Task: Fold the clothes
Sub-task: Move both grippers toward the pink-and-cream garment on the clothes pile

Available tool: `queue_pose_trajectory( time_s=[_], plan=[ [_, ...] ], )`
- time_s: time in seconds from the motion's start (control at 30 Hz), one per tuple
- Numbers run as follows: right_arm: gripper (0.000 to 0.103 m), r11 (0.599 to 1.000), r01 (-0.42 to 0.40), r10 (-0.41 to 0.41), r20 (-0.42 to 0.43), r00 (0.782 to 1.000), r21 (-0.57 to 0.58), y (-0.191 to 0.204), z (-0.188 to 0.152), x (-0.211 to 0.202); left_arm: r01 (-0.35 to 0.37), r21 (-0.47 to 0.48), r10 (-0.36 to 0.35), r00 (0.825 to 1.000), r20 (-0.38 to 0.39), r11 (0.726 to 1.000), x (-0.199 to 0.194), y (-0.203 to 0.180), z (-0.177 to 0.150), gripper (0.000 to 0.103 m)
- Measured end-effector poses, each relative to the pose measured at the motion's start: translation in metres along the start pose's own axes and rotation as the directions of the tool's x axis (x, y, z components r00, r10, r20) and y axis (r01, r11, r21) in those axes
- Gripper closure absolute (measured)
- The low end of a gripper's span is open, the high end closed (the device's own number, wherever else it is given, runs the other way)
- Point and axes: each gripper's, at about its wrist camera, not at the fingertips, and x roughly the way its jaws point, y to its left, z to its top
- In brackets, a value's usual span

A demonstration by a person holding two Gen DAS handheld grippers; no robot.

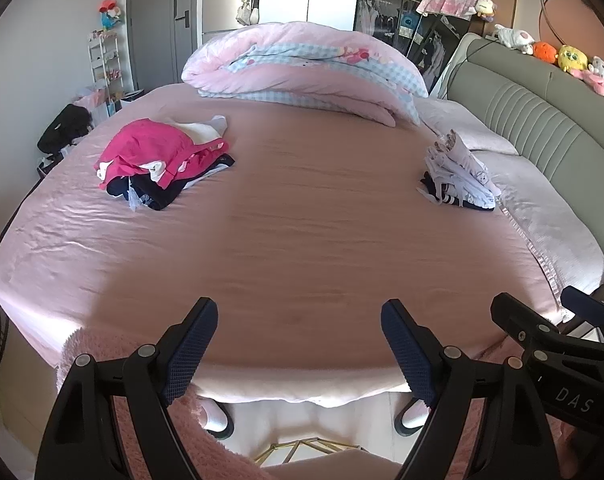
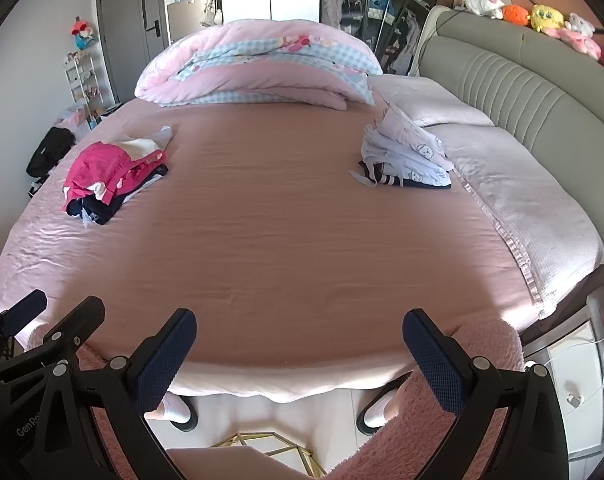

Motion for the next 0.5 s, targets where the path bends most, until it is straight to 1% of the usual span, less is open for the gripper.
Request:
queue_pose_trajectory(
  time_s=[0.3,0.37,0.4,0.47,0.5],
  plan=[
    [0.000,1.000,-0.023,0.023,-0.022,1.000,-0.015,-0.001,0.003,-0.002,-0.021,0.002,0.021,1.000,0.003,1.000,0.005,0.011,-0.001,0.019],
    [0.000,0.999,-0.031,0.030,-0.025,0.999,-0.021,-0.001,0.004,-0.002,0.009,-0.024,-0.008,0.999,0.033,1.000,0.003,0.020,0.001,0.019],
    [0.000,0.997,-0.061,0.061,-0.018,0.998,-0.038,0.002,0.001,0.001,0.025,-0.038,-0.023,0.999,0.049,0.999,0.001,0.024,0.002,0.019],
    [0.000,0.984,-0.165,0.165,-0.007,0.986,-0.065,0.005,0.005,0.000,0.053,-0.064,-0.048,0.996,0.072,0.997,-0.001,0.036,0.006,0.019],
    [0.000,0.980,-0.186,0.187,0.006,0.982,-0.074,0.007,0.009,-0.001,0.067,-0.077,-0.060,0.995,0.084,0.995,-0.002,0.042,0.008,0.019]
  ],
)
